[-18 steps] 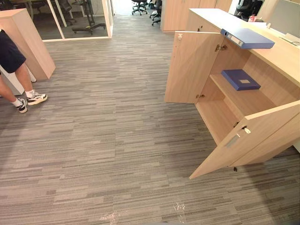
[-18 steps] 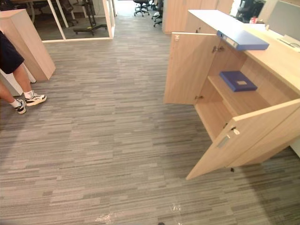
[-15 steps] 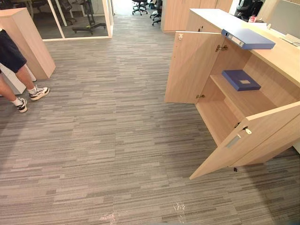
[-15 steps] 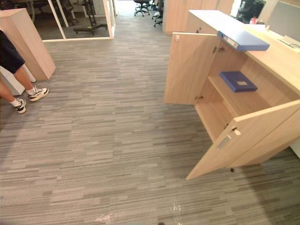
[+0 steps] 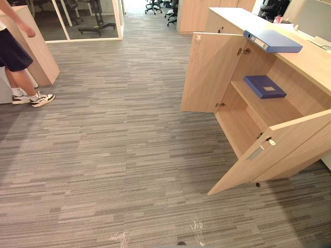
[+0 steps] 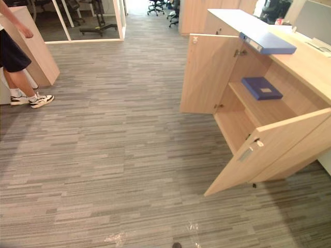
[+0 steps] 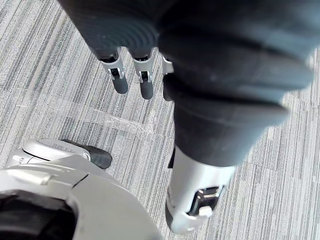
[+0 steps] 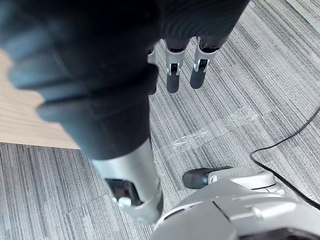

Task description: Walk over to the cabinet, pick up the folder, carry it to the office cabinet, place the folder inside the office cabinet, then close the office cabinet door

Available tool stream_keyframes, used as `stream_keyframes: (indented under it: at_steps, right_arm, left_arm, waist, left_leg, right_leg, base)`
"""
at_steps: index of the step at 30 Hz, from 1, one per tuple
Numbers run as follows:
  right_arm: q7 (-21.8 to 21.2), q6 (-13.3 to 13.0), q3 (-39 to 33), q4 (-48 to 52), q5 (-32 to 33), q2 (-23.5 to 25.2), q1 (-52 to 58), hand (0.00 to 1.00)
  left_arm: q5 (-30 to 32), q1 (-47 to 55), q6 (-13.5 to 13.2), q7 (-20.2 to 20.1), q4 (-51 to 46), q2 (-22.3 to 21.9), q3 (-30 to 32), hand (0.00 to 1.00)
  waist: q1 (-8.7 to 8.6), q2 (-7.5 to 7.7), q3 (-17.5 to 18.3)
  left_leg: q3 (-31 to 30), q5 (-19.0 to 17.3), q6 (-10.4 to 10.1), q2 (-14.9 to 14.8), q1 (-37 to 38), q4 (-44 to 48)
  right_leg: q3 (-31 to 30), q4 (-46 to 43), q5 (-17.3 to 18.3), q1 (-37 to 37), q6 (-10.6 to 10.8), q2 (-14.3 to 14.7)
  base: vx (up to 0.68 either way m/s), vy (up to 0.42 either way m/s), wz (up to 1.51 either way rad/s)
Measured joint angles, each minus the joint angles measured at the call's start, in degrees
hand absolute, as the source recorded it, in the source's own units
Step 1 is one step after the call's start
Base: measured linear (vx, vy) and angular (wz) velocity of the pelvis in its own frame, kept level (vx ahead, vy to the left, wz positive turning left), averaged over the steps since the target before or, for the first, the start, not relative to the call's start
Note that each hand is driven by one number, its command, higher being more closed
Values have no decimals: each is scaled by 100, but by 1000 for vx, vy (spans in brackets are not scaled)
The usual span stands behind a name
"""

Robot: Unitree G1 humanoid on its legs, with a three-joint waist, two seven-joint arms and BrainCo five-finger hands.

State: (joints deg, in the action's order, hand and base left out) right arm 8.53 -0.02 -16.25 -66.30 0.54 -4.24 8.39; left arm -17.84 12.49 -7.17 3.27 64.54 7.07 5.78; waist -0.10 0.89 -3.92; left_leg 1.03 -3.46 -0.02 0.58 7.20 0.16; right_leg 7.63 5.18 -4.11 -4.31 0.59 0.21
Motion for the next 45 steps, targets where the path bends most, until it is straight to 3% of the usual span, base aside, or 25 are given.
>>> stream_keyframes:
  at_steps: [11,16,20,28,42,45]
  right_arm:
    - [72,-11,2,-49,48,54,-44,0]
    - [301,-121,37,-39,45,64,-99,0]
    - [449,-181,178,151,-310,97,-101,0]
    - [452,-206,287,198,-603,102,-103,0]
    - [409,-207,288,150,-372,97,-111,0]
    - [404,-207,290,141,-329,108,-135,0]
  left_arm:
    - [263,-47,-5,178,0,62,2,0]
    - [419,-38,-12,263,-79,64,2,0]
    - [596,-28,-16,336,-143,65,2,0]
    - [698,-22,-65,390,-209,77,1,0]
    - [674,-25,-65,414,-202,78,1,0]
    - [660,-45,-65,422,-214,80,81,0]
  waist:
    - [1,112,-66]
    - [2,114,-68]
    - [0,121,-72]
    - [3,128,-76]
    - [2,133,-78]
    - [-3,162,-115]
  left_leg:
    - [4,1,2,5,2,-9]
    - [10,1,2,3,-7,-19]
    - [16,1,2,5,-8,-28]
    - [16,2,3,9,-6,-38]
    - [9,5,9,11,-8,-36]
    - [13,-240,2,10,-248,415]
  right_leg:
    - [0,0,-1,3,-1,-4]
    - [-2,0,-1,20,-1,-2]
    - [-4,0,-2,29,-2,-2]
    - [-3,0,-2,31,-3,-7]
    - [1,1,-3,27,-3,-10]
    - [-1,0,61,51,25,-17]
  base:
    - [0,0,0]
    - [0,0,0]
    - [0,0,0]
    - [0,0,0]
    - [0,0,0]
    - [0,0,0]
